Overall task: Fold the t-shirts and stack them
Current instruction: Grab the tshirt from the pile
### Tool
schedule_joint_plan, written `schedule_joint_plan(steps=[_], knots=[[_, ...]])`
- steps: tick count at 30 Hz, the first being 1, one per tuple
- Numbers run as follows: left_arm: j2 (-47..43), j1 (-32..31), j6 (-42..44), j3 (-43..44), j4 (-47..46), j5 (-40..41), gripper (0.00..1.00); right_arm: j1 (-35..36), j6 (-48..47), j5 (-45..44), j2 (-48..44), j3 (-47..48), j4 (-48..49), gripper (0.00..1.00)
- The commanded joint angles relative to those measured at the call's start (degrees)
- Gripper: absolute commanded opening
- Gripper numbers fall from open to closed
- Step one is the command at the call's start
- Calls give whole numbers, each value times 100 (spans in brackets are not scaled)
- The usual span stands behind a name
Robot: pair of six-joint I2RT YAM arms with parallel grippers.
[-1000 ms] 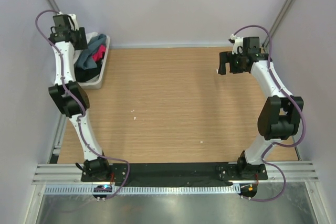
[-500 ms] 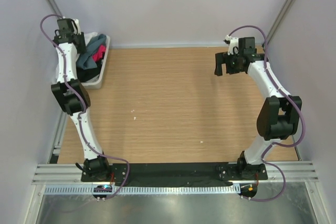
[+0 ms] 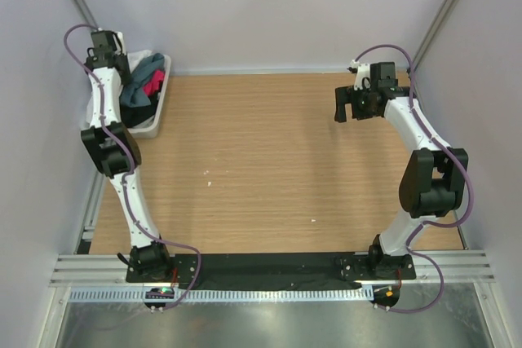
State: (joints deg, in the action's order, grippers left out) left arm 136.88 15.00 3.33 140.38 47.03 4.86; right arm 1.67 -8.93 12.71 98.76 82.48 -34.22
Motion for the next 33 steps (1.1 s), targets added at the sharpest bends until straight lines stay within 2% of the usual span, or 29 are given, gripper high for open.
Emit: schedule_joint_plan(steps=[1,6,8,14,15,17,19,22,24,29,33], knots=[[-636,29,-78,165,-141,14,29,0,-21,3,-182,14,205,100],[-627,20,-35,174,-167,102,28,9,31,65,-155,14,231,100],[-584,20,-8,166,-150,102,24,17,32,83,-164,40,222,100],[-487,20,45,104,-150,146,21,17,5,39,-217,23,214,100],[-478,20,45,104,-141,129,16,17,-4,30,-234,-3,214,100],[-487,11,80,113,-115,68,0,17,-12,12,-261,-21,214,100],[-557,11,62,113,-71,-55,0,9,-21,12,-287,-39,214,100],[-1038,-146,-8,165,61,-467,0,9,-47,-23,-331,31,170,100],[-1382,-304,-26,200,105,-1028,0,35,-48,-319,-410,101,205,100],[-2436,-1094,-455,525,-114,-1602,0,26,-91,-1050,-559,374,319,100],[-3314,-1613,-877,570,-562,-2155,0,18,-179,-1087,-674,734,179,100]])
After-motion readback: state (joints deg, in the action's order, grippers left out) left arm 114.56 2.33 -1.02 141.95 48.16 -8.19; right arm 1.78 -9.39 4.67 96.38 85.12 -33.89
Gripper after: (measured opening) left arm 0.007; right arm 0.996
